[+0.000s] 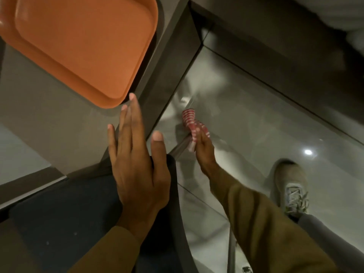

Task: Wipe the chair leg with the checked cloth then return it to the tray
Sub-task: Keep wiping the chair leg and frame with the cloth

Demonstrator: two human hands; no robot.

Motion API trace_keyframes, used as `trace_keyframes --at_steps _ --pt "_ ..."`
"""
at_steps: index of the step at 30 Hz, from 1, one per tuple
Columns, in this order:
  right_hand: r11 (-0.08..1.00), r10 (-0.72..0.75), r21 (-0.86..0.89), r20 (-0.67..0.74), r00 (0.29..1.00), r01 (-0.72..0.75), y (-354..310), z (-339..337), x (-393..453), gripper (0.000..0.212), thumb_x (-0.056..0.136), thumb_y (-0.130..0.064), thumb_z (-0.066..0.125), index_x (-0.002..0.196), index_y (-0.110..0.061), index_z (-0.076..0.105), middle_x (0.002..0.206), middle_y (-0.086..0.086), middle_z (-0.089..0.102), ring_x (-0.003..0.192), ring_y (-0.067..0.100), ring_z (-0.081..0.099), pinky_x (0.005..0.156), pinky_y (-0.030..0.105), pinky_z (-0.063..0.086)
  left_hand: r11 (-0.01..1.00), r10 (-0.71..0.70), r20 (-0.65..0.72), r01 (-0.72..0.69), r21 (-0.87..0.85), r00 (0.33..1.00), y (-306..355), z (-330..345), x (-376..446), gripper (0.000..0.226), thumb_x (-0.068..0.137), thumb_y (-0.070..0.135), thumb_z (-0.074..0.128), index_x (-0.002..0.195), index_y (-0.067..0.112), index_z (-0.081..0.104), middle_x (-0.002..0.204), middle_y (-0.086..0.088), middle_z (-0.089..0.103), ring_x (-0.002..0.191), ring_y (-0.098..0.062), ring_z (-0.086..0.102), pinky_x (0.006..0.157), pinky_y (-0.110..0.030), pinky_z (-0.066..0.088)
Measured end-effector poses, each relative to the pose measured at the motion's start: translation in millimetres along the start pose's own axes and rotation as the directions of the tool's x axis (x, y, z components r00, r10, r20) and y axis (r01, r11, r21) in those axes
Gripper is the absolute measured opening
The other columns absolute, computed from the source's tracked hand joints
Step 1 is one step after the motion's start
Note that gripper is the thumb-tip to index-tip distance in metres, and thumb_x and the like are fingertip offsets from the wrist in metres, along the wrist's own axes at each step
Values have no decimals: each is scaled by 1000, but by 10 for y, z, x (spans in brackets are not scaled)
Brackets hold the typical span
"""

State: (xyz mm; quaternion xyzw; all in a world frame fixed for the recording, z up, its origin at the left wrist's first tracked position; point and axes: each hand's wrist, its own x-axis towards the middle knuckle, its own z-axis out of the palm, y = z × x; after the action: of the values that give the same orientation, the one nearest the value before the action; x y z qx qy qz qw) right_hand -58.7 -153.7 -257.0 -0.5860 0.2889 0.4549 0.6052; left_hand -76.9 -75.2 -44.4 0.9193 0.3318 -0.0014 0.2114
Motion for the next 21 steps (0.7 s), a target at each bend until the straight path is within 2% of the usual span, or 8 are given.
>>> trace_keyframes --at_steps 2,5,9,11,14,17,19,21 --pt "998 67 16 -8 998 -67 -92 27 74 53 108 -50 50 155 -25 54 156 7 60 140 22 58 126 48 42 1000 -9 3 9 -20 1000 5 -4 -4 63 112 36 23 171 13 23 179 1 30 168 -15 24 140 -48 9" --pt "999 37 30 1 999 -37 -230 93 -317 48 110 -48 49 153 -28 57 153 2 64 142 20 59 127 46 42 999 -34 19 34 -21 999 30 -16 2 64 111 36 23 171 13 23 179 1 29 168 -14 23 140 -51 9" --pt "988 -149 65 152 977 140 -226 86 -1336 53 105 -57 53 150 -32 60 149 -12 67 140 6 63 120 31 51 999 -46 14 46 5 999 53 -38 -3 64 112 38 23 171 13 25 179 1 29 168 -12 21 140 -53 10" --pt "981 -190 63 199 961 181 -209 107 -1539 57 102 -66 52 150 -36 59 153 -14 64 143 5 59 120 32 50 999 -46 15 46 17 999 65 -39 -8 64 112 38 23 171 14 25 179 1 29 168 -12 20 139 -54 10" --pt "964 -262 78 97 960 255 -128 135 -1306 42 109 -41 48 146 -27 62 154 -5 64 146 9 57 126 38 44 999 -31 11 31 21 999 55 -32 -13 64 112 39 24 171 14 25 179 1 30 168 -12 21 139 -54 11" --pt "962 -271 39 54 961 269 12 123 -835 35 114 -19 48 137 -40 66 143 -25 67 141 -2 58 127 35 42 1000 -8 -11 8 11 1000 10 -1 -4 64 113 41 22 171 13 25 179 0 30 168 -13 21 140 -53 11" --pt "972 -237 0 28 971 237 73 64 -540 38 115 -23 47 128 -54 65 138 -33 65 139 -5 58 128 35 41 1000 1 -19 -1 3 1000 0 12 1 64 113 40 21 171 12 25 179 0 29 168 -14 21 140 -53 10" --pt "988 -157 -14 13 988 157 99 37 -286 34 115 -32 45 140 -48 61 148 -16 63 145 8 56 130 41 39 1000 -4 -19 4 -5 1000 3 14 -5 64 112 39 22 170 11 25 179 0 28 169 -15 21 140 -53 10"
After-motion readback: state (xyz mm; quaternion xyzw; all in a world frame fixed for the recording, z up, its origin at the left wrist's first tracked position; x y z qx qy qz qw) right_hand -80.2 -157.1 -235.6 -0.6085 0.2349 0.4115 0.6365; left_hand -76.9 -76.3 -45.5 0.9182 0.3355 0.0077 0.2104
